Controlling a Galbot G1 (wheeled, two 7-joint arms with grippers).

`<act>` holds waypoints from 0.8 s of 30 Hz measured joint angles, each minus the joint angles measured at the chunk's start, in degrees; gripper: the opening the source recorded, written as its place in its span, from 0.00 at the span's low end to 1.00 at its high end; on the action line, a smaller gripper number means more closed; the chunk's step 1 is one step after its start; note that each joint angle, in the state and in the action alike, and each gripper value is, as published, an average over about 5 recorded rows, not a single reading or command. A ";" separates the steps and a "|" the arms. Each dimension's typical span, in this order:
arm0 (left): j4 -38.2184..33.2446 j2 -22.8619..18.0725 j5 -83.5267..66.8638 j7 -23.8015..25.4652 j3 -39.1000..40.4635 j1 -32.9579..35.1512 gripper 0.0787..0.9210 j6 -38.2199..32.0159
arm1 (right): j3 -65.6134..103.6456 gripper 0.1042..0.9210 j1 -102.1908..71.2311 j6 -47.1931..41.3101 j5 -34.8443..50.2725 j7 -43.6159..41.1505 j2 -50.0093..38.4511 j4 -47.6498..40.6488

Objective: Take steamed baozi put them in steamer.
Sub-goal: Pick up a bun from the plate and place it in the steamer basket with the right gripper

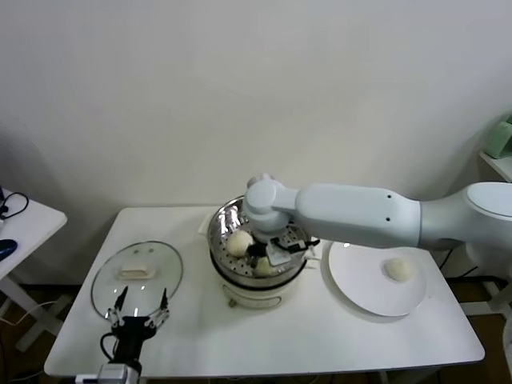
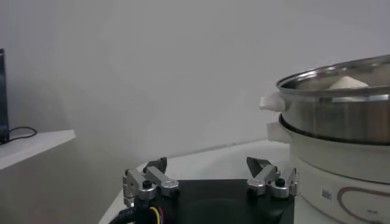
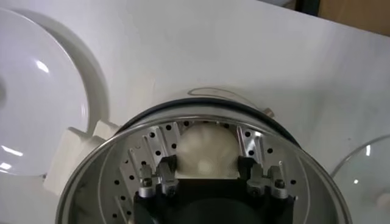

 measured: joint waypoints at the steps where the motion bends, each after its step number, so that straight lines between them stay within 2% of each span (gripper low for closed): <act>1: 0.03 0.00 0.01 -0.01 0.03 -0.04 0.88 0.02 | -0.03 0.67 -0.02 0.00 0.00 0.00 -0.08 0.00; 19: 0.07 -0.20 0.27 -0.06 0.50 -0.41 0.88 0.36 | 0.49 0.68 -1.01 -0.13 0.07 0.33 0.03 -1.17; 21: 0.10 -0.23 0.27 -0.06 0.52 -0.45 0.88 0.37 | 0.44 0.69 -1.12 -0.15 0.23 0.44 -0.09 -1.17; 24: 0.16 -0.27 0.28 -0.07 0.53 -0.44 0.88 0.38 | 0.34 0.76 -1.20 -0.16 0.64 0.62 -0.25 -1.29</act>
